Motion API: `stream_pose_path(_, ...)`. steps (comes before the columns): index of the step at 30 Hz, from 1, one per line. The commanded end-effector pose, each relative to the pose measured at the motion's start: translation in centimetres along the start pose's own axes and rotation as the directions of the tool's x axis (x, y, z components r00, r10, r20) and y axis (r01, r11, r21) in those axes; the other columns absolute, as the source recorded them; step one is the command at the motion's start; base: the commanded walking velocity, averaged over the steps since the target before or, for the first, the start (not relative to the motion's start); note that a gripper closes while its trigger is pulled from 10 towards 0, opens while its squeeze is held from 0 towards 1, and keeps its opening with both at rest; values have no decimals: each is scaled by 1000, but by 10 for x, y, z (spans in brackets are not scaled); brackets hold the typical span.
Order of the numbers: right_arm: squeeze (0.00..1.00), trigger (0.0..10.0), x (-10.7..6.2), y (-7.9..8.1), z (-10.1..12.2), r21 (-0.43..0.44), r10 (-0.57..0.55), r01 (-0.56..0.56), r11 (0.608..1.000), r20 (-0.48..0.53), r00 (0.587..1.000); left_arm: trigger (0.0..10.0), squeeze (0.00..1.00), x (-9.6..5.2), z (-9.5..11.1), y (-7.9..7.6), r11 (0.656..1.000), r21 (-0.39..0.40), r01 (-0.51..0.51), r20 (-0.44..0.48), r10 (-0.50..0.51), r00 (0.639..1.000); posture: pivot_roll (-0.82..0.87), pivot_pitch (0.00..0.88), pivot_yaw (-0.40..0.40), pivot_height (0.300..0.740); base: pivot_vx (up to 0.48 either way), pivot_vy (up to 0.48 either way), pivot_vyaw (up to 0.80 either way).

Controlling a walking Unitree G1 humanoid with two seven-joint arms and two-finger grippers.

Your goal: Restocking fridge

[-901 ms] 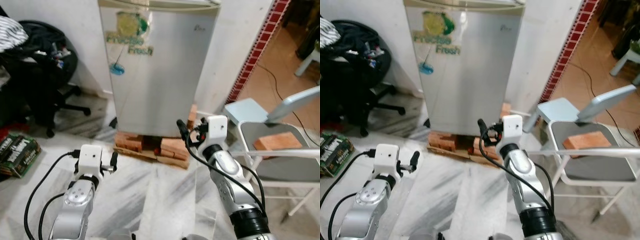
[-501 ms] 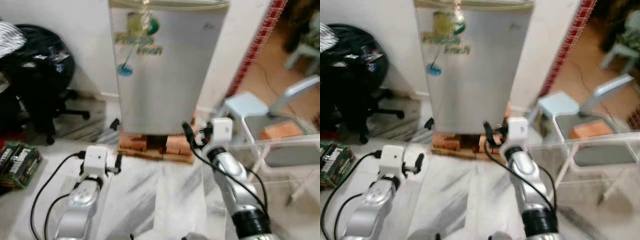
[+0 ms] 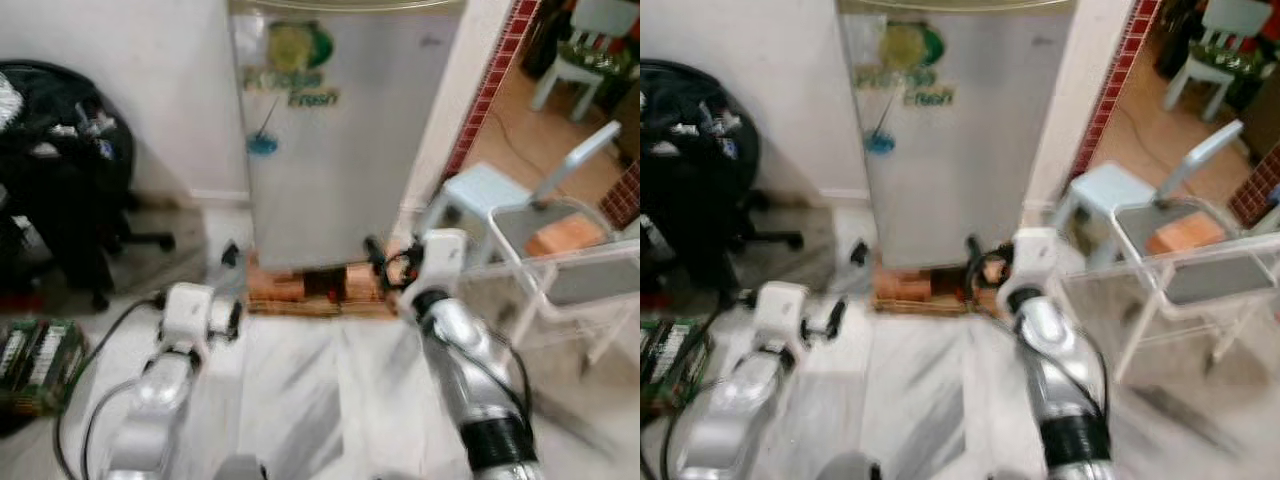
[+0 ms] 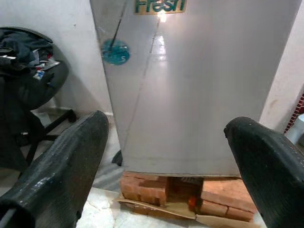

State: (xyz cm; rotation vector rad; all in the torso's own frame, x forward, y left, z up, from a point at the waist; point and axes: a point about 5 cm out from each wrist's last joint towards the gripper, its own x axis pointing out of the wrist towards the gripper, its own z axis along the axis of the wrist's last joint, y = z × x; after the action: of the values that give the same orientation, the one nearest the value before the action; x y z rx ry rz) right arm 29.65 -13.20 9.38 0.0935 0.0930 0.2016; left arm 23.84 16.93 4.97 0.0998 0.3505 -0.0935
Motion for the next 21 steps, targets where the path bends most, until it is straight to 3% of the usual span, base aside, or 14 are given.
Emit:
stream_pose_path(1,0,10000,-3,-16,-2,8,-80,80,997,-3,997,10000,0,2,4,-9,1000,-3,30,8,-30,1000,109,0,-10,740,0,0,0)
stream_pose_path(9,0,10000,-4,-17,-2,3,-90,90,996,-6,996,10000,0,1,3,-8,999,-8,41,0,-41,999,108,0,-7,740,0,0,0)
stream_pose_path(21,0,10000,-3,-9,-4,19,-26,27,999,-19,999,10000,0,-1,5,-4,999,-10,31,20,-31,999,109,0,-13,740,283,357,0)
